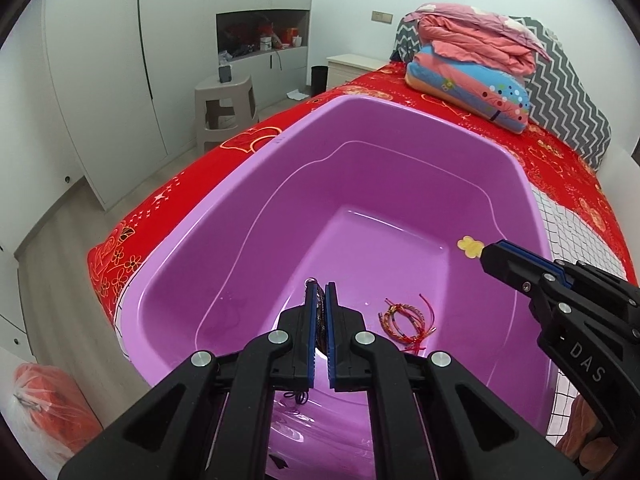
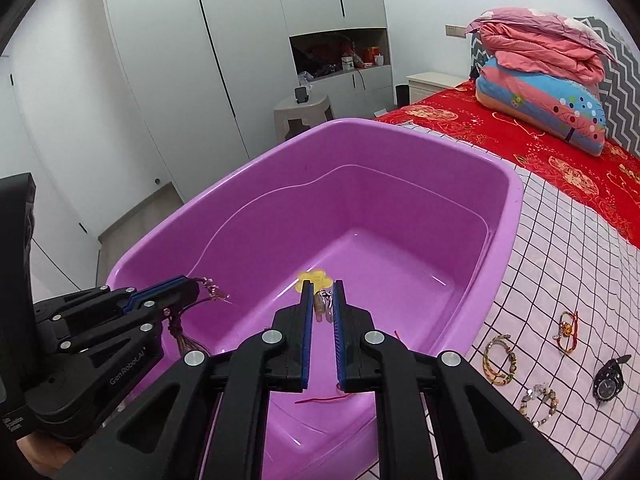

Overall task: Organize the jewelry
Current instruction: 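Open both tools to drop the charm and pendant into the basin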

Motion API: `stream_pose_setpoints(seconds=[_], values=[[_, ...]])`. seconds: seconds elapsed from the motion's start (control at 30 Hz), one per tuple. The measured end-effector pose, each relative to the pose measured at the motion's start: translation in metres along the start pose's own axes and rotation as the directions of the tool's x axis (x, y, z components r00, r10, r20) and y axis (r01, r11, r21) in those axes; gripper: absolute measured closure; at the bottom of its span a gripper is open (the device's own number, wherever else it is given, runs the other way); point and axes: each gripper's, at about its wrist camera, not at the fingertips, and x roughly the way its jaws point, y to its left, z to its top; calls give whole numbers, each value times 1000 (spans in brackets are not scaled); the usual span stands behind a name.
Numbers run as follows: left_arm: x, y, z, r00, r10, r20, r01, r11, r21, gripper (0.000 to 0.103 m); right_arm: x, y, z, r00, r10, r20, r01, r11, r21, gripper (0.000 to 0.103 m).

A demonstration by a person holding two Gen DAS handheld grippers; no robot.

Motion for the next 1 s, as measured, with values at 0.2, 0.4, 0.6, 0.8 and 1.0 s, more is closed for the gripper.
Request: stream_pose_setpoints(seconds=[0.2, 0.4, 0.6, 0.8, 1.0], values=[[-6, 6, 0, 1000, 17, 13, -17, 999, -29, 68, -4, 0, 1, 1000, -10, 15, 10, 1000, -8, 79], [-24, 11, -2, 996, 64, 61, -60, 996, -71, 15, -17, -7, -3, 998, -39, 40, 40, 999, -3, 74], [-28, 13, -5, 997, 64, 51, -60, 994, -88, 15, -28, -13, -8, 998, -44, 54, 44, 999, 12, 70], [-35, 10, -9, 996, 73, 49, -69, 993, -93, 12, -35, -13, -18, 997, -39, 60, 39, 999, 6, 62], [-41, 8, -15, 996, 74, 39, -70, 993, -95, 11, -45, -14, -28, 997, -42, 70, 41, 999, 9, 55]])
